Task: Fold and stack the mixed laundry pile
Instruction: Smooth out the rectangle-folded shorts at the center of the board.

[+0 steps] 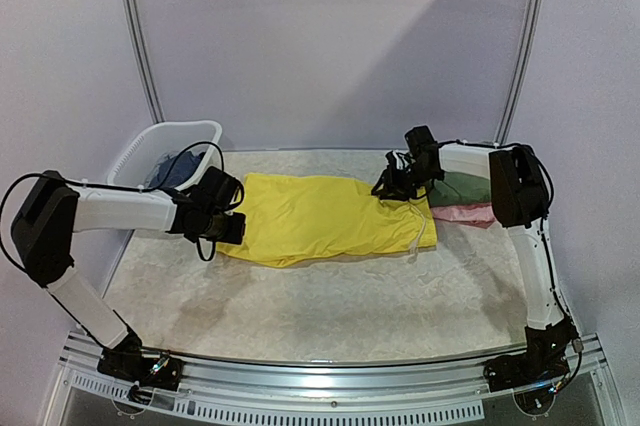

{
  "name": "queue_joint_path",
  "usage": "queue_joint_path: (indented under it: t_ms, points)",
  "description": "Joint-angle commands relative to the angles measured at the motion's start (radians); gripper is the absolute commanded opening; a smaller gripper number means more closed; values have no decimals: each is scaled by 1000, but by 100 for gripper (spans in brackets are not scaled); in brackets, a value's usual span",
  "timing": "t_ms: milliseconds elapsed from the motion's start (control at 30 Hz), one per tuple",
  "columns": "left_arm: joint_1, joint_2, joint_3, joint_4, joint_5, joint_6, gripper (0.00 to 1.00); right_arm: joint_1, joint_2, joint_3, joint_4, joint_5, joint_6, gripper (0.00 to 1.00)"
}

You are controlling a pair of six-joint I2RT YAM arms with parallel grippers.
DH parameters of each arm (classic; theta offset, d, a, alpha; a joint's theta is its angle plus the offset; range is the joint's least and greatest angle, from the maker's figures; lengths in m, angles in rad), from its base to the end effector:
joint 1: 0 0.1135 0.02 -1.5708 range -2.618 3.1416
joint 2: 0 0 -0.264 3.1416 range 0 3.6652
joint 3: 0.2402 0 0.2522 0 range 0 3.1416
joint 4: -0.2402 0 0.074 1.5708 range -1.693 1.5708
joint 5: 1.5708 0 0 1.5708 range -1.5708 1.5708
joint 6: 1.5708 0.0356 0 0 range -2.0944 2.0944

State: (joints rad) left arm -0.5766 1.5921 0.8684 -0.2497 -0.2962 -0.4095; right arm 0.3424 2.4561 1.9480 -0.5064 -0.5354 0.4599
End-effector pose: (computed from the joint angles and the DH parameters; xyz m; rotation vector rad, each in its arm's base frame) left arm 0.2653 -0.1601 0.1709 0.0935 2.4815 -0.0355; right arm 0.4864 0.1926 0.1250 -0.0520 2.6801 0.9728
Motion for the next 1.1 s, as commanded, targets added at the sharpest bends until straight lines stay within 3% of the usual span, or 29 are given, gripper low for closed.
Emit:
queue_joint_path:
  t_ms: [0,167,267,400,600,867,1067]
  points:
    - [-11,61,77,24,30,32,42,-3,66,28,-29,-9,1,38]
    - [-13,105,150,14,57,25,42,4,-6,87,-97,-13,1,49]
    - [-26,57,125,11,32,26,49,18,-103,91,-143,19,-21,57]
    - [-33,-41,57,-3,20,8,68,40,-238,3,-152,61,-44,62]
    - [-54,-226,-66,-42,-46,-16,99,82,-507,-293,-53,144,-19,72]
    - [-49,-457,-286,0,-52,-73,99,102,-886,-829,203,229,113,98]
    - [-33,-537,-383,24,-25,-145,92,104,-1079,-1119,294,244,215,99]
